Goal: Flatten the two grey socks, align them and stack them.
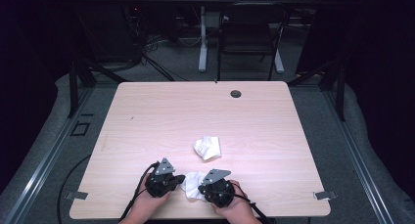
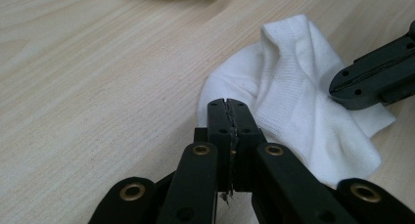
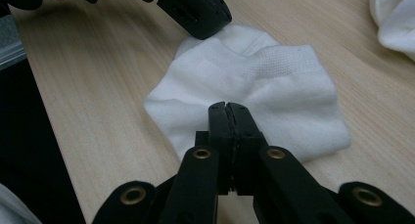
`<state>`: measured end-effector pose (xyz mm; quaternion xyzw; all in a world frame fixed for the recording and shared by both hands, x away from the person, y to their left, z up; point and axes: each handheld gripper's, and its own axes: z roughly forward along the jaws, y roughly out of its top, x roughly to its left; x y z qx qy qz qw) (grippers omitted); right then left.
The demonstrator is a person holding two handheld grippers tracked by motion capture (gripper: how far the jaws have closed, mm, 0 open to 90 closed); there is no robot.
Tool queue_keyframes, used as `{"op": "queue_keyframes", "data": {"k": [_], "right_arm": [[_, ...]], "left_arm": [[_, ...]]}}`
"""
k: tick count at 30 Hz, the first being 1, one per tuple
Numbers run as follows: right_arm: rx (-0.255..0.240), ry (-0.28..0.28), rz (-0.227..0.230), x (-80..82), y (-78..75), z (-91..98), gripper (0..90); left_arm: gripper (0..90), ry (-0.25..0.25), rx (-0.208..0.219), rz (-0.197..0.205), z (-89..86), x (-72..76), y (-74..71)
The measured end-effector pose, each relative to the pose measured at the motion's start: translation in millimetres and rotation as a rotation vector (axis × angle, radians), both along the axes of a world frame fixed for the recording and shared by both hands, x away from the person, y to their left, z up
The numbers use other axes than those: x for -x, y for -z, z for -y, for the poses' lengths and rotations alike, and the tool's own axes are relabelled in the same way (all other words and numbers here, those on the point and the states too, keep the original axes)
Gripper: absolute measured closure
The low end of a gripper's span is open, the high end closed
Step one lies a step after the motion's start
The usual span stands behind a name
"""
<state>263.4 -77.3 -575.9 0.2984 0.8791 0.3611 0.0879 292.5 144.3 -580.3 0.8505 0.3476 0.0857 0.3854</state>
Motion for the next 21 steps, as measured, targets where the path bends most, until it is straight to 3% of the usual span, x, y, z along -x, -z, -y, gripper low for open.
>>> {"op": "queue_keyframes", "data": {"k": [7,14,21], "right_arm": [[-0.004,0.010,0.000,-0.9,0.0,1.3,89.0],[-0.015,0.037,0.003,-4.6,0.6,4.6,87.4],[-0.013,0.046,0.006,-4.8,0.0,3.8,84.5]], "left_arm": [[89.9,0.013,-0.011,-0.004,-1.3,1.9,-0.5],[89.8,0.016,-0.011,-0.032,-3.2,14.9,-1.6],[89.8,0.014,-0.013,-0.032,-4.1,19.6,-1.8]]}}
